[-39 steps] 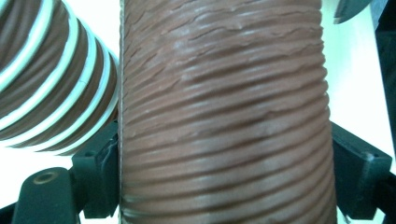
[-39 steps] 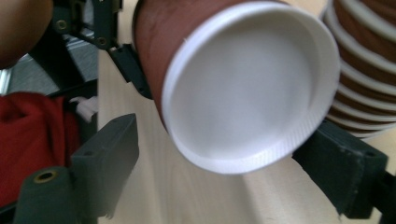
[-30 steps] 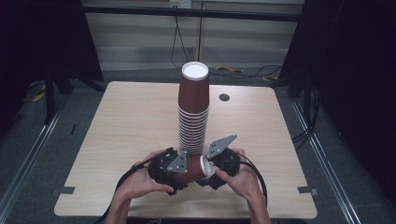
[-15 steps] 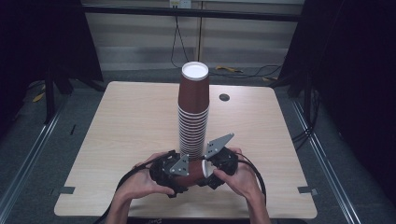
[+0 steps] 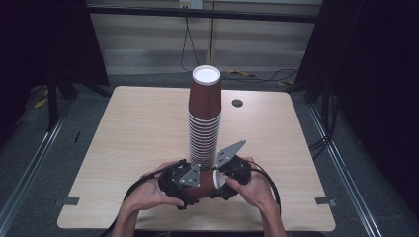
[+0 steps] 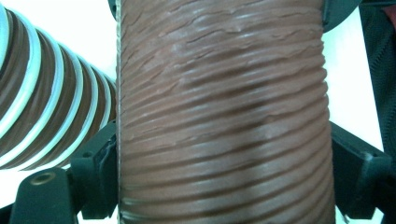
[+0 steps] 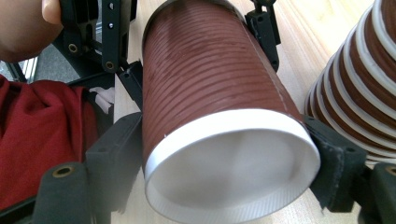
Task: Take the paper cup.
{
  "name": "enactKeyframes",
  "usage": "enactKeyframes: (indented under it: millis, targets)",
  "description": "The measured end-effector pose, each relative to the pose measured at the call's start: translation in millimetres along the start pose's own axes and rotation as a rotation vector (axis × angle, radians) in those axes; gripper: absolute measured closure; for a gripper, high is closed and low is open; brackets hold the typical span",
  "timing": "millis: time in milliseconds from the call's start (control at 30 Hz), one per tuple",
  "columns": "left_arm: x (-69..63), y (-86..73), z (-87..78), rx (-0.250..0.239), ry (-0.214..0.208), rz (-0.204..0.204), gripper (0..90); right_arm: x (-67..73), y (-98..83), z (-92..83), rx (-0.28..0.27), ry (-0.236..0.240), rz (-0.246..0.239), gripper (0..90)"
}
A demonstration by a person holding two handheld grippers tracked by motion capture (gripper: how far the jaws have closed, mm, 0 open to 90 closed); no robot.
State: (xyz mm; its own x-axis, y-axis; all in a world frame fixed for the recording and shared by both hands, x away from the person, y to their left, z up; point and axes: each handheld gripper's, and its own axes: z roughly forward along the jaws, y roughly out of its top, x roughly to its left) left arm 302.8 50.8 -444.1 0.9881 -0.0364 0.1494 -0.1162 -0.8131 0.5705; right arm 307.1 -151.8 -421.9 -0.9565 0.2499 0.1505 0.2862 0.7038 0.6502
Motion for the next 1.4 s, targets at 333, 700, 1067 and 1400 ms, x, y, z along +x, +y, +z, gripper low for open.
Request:
enactKeyframes:
  millis: [333, 700, 1067, 1400]
  targets:
    - [-0.2, -1.9, 0.9, 0.009, -0.015, 0.017, 13.4, -0.3, 2.5, 3.5, 0.025, 0.01, 0.006, 22.2]
    - [1.5, -7.3, -3.1, -0.087, -0.035, 0.003, 11.1, 0.9, 2.5, -0.4, 0.021, 0.017, 0.019, 22.3]
    - [7.4, -14.5, -10.6, -0.204, -0.027, -0.032, 11.8, 2.2, 3.6, -1.3, 0.009, -0.006, 0.009, 22.4]
    - [9.8, -16.5, -18.5, -0.293, -0.016, -0.068, 12.0, 4.1, 4.9, -5.3, -0.009, -0.023, 0.01, 22.4]
